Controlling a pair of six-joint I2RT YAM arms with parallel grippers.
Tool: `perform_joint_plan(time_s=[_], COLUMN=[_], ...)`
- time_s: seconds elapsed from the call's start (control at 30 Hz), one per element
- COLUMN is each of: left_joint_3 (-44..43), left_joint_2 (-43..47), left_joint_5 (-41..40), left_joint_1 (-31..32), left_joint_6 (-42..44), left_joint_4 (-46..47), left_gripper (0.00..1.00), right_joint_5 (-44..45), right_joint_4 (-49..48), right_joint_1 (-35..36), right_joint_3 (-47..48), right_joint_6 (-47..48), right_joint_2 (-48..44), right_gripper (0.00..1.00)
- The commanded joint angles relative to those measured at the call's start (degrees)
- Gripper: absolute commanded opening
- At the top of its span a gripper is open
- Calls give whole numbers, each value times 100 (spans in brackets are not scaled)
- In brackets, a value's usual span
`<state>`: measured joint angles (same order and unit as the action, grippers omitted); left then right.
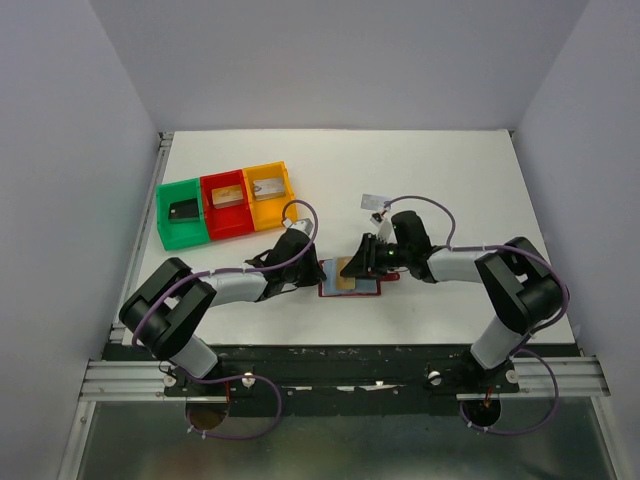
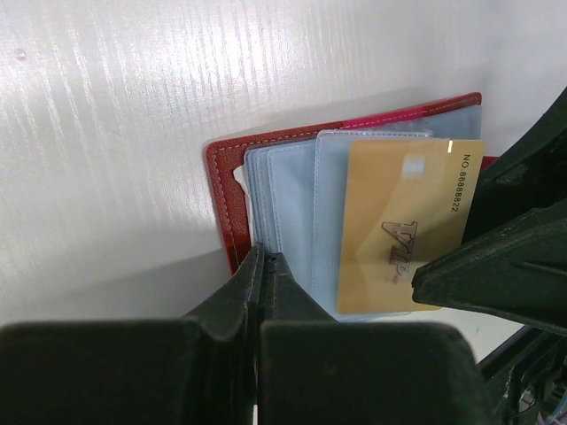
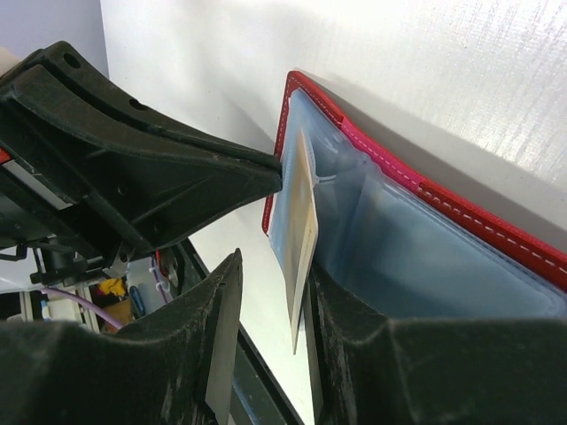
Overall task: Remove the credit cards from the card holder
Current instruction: Remove the credit card from the card holder.
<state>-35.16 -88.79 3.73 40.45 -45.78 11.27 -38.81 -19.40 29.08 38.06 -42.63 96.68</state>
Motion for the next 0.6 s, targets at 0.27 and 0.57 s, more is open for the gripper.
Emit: perform_joint_plan(time_s=[0.27,0.57], left_joint_3=[114,176], left_joint_2=[-288,-217], left_joint_5=[-100,-126], left_joint_1=[-54,-54], left_joint_6=[52,34], left_joint_4=[-731,-722], left_gripper=[0,0], right_joint_5=[-13,128], right_joint_4=[411,472], right_joint_1=[-148,-227], right_joint_3=[-97,-203], right_joint_6=[334,378], right_joint_2=[-352,-422], right_gripper=[40,32])
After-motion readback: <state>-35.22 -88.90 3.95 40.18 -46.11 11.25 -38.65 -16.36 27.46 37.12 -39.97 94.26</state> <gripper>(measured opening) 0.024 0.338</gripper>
